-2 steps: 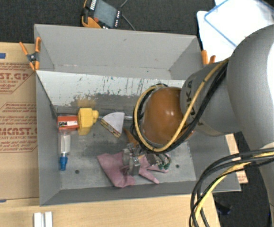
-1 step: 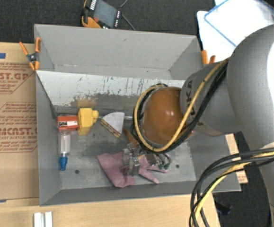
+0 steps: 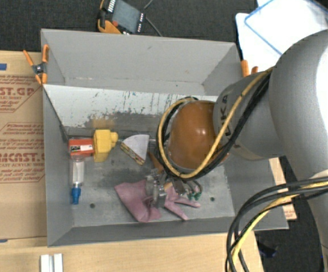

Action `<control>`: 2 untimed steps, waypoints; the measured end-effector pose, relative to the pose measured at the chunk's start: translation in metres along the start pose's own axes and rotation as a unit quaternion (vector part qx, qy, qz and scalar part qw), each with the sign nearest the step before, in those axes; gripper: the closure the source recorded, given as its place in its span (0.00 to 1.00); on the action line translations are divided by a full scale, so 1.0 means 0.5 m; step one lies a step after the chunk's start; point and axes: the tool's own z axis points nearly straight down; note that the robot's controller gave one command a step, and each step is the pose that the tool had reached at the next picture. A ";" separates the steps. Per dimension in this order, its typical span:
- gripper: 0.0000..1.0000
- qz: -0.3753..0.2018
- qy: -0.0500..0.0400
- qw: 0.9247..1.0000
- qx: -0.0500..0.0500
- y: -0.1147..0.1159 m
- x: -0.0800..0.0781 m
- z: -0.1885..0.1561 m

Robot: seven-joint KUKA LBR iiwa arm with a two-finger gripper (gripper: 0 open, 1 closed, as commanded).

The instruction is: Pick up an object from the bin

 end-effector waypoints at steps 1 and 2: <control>1.00 -0.007 -0.001 1.000 0.000 -0.012 -0.003 -0.277; 1.00 -0.007 -0.001 1.000 0.000 -0.012 -0.003 -0.277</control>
Offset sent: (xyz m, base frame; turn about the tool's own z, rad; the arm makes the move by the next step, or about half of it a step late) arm 0.0000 0.0000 0.0000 0.0000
